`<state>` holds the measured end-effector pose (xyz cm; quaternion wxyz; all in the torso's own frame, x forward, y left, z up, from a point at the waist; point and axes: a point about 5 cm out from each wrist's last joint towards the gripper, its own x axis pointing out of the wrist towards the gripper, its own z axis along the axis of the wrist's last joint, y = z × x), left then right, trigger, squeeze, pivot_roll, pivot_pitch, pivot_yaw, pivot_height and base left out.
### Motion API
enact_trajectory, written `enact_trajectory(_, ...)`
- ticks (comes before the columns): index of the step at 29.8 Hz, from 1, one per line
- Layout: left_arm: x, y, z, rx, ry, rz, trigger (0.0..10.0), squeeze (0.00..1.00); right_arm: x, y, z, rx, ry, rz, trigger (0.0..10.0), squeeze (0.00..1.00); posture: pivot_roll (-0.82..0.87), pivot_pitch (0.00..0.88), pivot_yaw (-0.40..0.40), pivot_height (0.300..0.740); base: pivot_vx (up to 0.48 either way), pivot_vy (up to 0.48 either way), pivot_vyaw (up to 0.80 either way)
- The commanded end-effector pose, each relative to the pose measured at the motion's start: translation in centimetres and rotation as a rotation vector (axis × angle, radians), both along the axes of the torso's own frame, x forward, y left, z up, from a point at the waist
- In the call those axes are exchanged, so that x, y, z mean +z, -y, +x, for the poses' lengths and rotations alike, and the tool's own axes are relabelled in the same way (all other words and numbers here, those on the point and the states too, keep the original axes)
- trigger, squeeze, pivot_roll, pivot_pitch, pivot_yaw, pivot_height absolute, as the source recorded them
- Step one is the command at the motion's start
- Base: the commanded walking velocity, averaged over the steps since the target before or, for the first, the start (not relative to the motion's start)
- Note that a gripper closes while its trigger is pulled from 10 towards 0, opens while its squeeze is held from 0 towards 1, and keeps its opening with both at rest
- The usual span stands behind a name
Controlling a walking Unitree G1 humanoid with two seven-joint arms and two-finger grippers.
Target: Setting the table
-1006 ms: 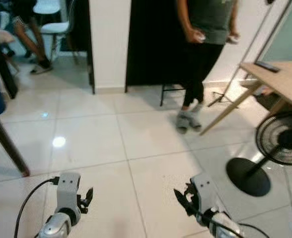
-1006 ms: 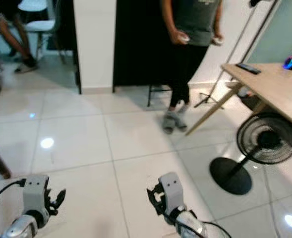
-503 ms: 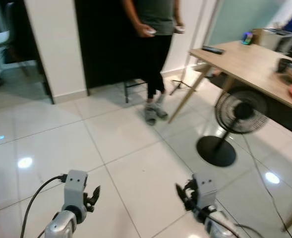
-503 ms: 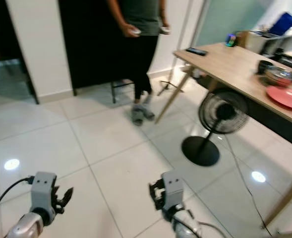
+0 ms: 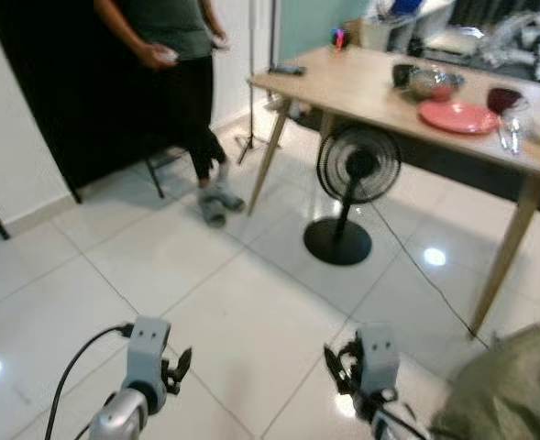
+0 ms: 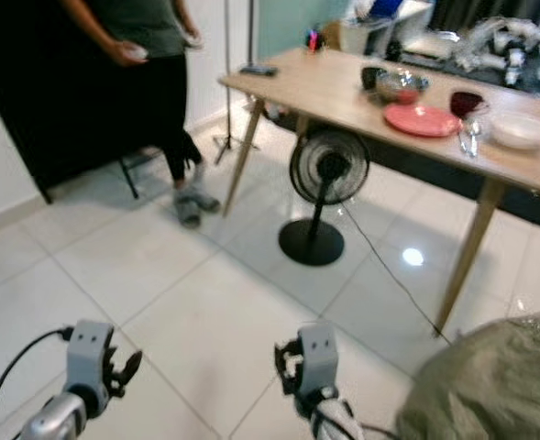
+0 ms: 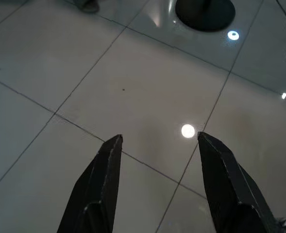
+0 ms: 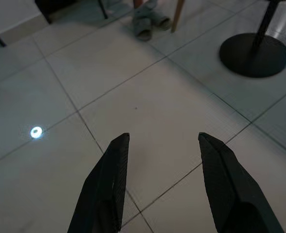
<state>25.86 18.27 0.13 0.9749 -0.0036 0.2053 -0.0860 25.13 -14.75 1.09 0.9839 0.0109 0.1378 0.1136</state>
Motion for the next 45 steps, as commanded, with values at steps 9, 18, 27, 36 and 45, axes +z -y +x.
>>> enact_trajectory(9, -0.4, 0.3, -0.3, 0.006, -0.016, -0.006, 10.0, 0.03, 0.1, 0.8, 0.0, 0.002, 0.007, -0.027, 10.0, 0.00, -0.07, 0.000, 0.093, 0.740, 0.000, 0.000, -0.78)
enact_trajectory(18, 0.9, -0.5, 0.8, 0.022, 0.033, 0.007, 10.0, 0.03, 3.1, 2.3, 2.3, -0.053, 0.118, -0.012, 10.0, 0.00, -0.07, 0.000, 0.093, 0.740, 0.000, 0.000, -0.78)
enact_trajectory(27, 1.3, -0.2, 1.2, 0.016, 0.052, 0.007, 10.0, 0.03, 4.5, 2.9, 3.1, -0.066, 0.167, -0.010, 10.0, 0.00, -0.07, 0.000, 0.089, 0.740, 0.000, 0.000, -0.78)
enact_trajectory(36, 2.7, -0.3, 1.9, 0.025, 0.118, 0.027, 10.0, 0.02, 5.1, 2.8, 3.3, -0.069, 0.180, 0.010, 10.0, 0.00, -0.07, 0.000, 0.083, 0.740, 0.000, 0.000, -0.78)
enact_trajectory(45, 5.3, -0.8, 3.6, 0.103, 0.269, 0.124, 10.0, 0.48, 9.0, 1.7, 4.9, -0.052, 0.321, 0.080, 10.0, 0.00, -0.06, 0.000, 0.081, 0.740, 0.257, 0.000, -0.34)
